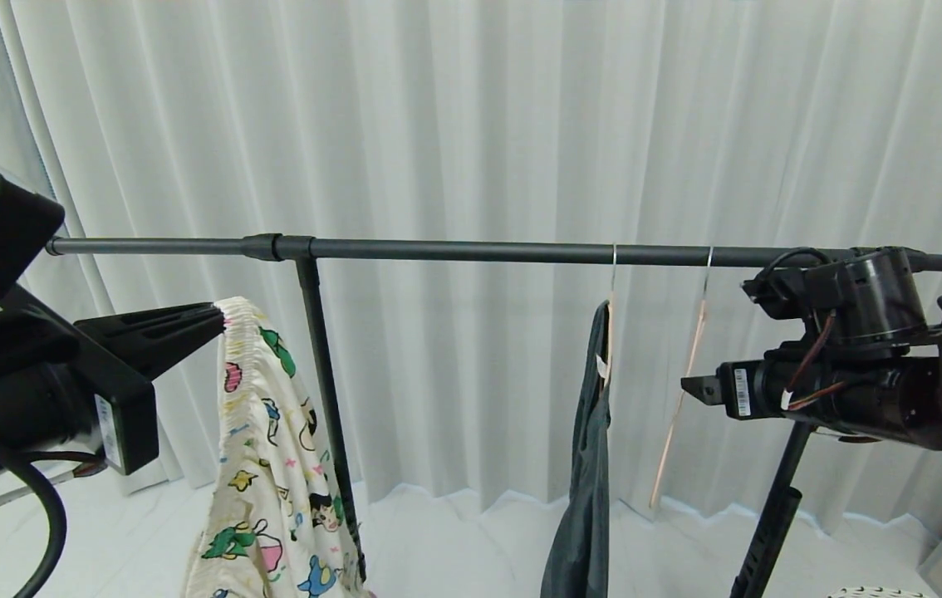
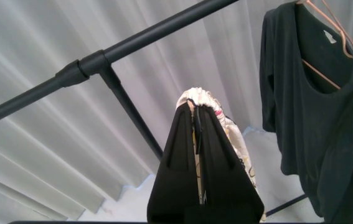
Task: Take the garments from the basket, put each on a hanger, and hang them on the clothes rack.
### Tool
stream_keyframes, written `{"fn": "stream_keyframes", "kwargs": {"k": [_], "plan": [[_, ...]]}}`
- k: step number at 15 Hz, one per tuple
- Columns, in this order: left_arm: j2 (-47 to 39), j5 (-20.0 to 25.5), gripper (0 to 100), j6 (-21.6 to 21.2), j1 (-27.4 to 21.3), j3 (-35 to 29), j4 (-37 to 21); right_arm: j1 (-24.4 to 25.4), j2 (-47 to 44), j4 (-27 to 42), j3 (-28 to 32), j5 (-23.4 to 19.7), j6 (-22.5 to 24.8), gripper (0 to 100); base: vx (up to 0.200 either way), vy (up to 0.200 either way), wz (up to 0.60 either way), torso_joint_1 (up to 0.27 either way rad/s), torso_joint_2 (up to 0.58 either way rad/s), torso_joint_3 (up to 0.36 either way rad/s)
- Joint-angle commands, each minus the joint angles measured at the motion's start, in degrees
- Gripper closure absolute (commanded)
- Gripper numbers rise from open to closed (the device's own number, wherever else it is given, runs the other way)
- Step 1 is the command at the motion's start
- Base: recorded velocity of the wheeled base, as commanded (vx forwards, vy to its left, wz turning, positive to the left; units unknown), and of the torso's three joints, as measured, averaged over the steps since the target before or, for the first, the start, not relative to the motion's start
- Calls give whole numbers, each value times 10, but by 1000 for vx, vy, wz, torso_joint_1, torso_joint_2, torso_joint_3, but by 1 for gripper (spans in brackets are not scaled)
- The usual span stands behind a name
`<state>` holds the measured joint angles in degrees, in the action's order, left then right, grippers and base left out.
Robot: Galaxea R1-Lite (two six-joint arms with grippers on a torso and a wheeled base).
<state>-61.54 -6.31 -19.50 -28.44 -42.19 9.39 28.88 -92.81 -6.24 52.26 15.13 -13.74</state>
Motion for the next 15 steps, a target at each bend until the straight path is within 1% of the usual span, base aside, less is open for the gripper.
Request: {"fn": "stream_keyframes", "kwargs": {"k": [1,4,7,13,15], "plan": [[-2,0,100,0,1,0,0,0,1,-18,0,-6,1,0,0,0,0,0,0,0],[-2,0,100,0,1,-1,0,0,-60,-44,0,7,0,0,0,0,0,0,0,0],[-2,-5,100,0,1,-1,0,-1,-109,-62,0,51,-1,0,0,0,0,0,0,0],[-4,-5,100,1,1,-1,0,-8,-90,-58,-2,54,-1,0,0,0,0,0,0,0],[-4,-5,100,1,1,-1,0,-10,-83,-46,-2,54,0,0,0,0,0,0,0,0]]}}
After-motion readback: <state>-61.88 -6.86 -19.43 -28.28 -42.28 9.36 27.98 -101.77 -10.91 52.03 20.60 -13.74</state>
